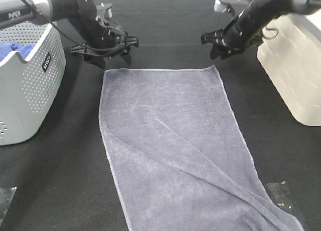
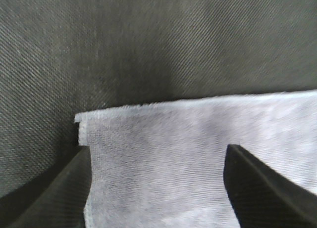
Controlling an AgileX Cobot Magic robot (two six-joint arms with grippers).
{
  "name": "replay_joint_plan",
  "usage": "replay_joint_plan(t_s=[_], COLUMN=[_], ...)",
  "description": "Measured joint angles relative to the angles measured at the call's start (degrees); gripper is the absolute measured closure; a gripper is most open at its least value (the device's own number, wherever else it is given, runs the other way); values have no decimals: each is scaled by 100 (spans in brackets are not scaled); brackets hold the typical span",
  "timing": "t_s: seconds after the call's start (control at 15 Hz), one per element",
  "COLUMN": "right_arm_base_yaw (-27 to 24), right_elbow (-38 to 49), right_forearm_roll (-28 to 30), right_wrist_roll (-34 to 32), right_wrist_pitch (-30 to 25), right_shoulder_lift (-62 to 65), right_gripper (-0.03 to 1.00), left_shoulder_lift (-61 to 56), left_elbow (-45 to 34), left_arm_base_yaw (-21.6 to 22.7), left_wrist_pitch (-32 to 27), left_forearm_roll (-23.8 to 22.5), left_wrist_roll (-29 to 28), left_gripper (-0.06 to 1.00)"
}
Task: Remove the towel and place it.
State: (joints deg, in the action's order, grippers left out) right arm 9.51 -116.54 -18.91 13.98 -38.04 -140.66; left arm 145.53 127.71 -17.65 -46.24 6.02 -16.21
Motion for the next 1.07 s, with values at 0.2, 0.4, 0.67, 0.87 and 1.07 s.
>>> replay_joint_plan(t_s=[0.2, 0.4, 0.67, 0.87, 1.07], right_arm_base_yaw=[0, 0, 0, 0, 0], right_elbow=[-17, -17, -17, -23, -23], right_forearm_roll=[29, 34, 46, 23, -6], right_wrist_roll=[0, 0, 0, 0, 0], right_wrist_pitch=[350, 579, 854, 791, 630], right_shoulder_lift=[-264, -384, -510, -510, -384], right_gripper=[65, 65, 65, 65, 58], left_shoulder_lift=[29, 34, 34, 34, 34], left_elbow=[0, 0, 0, 0, 0], left_arm_base_yaw=[0, 0, 0, 0, 0], left_wrist_pitch=[86, 132, 138, 155, 166], left_forearm_roll=[0, 0, 0, 0, 0], left_wrist_roll=[40, 40, 46, 46, 46], left_gripper=[24, 24, 24, 24, 24])
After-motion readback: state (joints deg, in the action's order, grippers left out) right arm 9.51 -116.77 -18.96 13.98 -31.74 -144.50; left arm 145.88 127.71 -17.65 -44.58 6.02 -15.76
